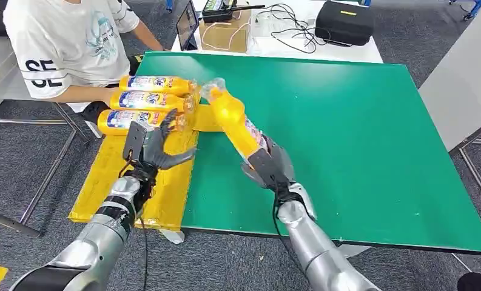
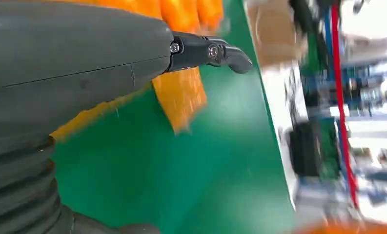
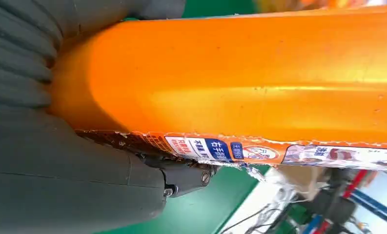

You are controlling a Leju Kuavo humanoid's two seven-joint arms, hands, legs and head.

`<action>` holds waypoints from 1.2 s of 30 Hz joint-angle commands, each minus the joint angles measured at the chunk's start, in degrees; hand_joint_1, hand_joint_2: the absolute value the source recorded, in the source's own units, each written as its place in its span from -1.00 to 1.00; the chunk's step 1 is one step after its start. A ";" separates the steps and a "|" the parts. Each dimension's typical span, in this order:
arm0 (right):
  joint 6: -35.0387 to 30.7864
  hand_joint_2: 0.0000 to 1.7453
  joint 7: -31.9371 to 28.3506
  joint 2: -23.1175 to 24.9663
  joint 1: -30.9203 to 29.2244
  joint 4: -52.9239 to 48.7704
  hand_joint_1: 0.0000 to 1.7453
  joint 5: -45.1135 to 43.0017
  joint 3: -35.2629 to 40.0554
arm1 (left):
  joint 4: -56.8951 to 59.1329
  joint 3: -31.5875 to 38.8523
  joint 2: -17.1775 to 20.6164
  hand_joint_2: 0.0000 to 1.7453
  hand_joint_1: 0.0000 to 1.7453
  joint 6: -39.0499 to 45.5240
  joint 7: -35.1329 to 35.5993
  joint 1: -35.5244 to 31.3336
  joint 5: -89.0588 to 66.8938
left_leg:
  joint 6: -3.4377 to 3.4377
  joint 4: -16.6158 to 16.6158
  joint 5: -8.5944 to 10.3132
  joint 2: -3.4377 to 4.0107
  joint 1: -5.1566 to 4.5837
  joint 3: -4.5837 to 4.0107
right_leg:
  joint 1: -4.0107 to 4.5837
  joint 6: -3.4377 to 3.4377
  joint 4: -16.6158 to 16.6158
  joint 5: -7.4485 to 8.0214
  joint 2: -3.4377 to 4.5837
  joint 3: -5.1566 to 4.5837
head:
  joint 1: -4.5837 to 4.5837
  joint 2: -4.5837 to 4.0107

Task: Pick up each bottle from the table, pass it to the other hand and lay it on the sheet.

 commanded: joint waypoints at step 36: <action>0.63 1.00 5.92 4.09 -4.36 15.24 1.00 8.05 15.67 | 1.02 -10.04 0.42 1.00 -1.00 -13.71 7.93 -2.41 20.74 | -0.09 0.03 -0.14 -0.02 0.10 0.23 | 0.12 -0.12 -0.02 -0.14 -0.05 0.28 | -0.02 0.02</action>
